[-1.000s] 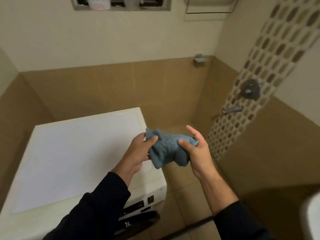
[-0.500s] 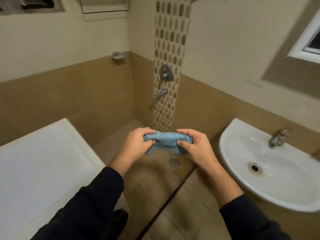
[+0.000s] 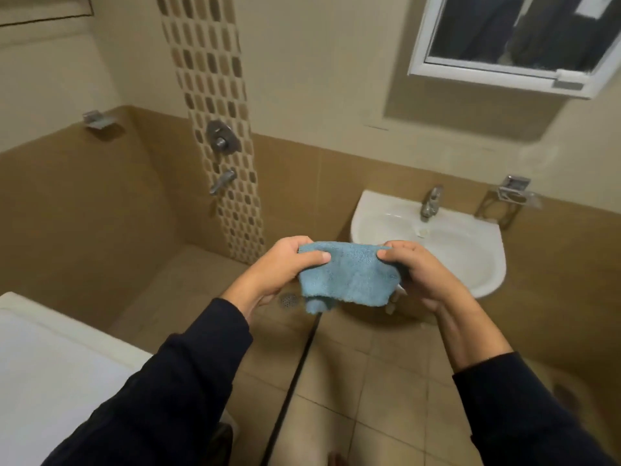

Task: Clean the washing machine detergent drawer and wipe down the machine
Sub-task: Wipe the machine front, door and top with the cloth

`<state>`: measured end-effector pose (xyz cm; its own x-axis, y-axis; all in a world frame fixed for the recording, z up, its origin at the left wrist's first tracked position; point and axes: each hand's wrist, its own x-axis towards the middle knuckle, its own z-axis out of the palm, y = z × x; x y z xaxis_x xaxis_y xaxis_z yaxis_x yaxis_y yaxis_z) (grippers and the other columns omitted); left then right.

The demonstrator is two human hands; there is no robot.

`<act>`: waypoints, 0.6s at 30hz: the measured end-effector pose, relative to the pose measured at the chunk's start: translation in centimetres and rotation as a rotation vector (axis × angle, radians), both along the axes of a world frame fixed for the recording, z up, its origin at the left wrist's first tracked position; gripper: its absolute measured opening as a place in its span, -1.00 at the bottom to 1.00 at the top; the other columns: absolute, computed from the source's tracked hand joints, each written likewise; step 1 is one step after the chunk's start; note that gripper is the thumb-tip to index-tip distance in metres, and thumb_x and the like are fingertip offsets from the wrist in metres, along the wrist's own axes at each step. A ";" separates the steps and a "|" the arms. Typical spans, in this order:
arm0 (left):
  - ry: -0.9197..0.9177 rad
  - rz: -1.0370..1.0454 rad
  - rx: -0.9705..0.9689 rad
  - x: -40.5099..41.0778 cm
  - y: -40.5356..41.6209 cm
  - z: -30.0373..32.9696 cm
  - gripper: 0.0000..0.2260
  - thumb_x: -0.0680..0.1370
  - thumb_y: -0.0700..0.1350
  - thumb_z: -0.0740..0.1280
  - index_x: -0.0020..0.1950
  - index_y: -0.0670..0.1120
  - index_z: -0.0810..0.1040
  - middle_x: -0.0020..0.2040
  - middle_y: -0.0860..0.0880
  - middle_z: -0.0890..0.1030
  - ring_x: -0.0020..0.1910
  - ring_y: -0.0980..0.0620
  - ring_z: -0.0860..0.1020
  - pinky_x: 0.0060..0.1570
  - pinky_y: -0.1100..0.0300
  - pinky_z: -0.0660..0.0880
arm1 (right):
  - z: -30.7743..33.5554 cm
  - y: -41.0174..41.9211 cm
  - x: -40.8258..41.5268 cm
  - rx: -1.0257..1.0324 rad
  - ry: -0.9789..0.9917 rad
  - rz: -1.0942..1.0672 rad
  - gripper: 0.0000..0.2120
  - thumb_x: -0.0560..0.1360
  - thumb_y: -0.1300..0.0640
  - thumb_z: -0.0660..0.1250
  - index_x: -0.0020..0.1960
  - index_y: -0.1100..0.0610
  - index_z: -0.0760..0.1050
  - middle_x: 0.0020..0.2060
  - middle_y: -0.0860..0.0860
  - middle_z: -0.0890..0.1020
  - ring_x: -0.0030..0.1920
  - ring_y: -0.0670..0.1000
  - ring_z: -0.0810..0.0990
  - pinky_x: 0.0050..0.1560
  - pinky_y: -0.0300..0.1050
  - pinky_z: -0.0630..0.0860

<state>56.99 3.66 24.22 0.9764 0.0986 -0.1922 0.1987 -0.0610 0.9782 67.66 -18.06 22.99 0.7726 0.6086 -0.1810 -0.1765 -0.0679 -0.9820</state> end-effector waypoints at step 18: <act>0.210 -0.075 -0.347 14.2 -14.0 -4.9 -0.67 0.56 -0.29 0.36 0.32 -0.19 0.47 0.19 -0.23 0.62 0.13 -0.17 0.64 0.00 -0.05 0.63 | -3.2 -15.2 8.2 0.077 0.163 -0.407 -0.91 0.56 0.29 0.32 -0.08 0.15 0.44 -0.16 0.10 0.63 -0.19 0.04 0.63 -0.23 -0.06 0.59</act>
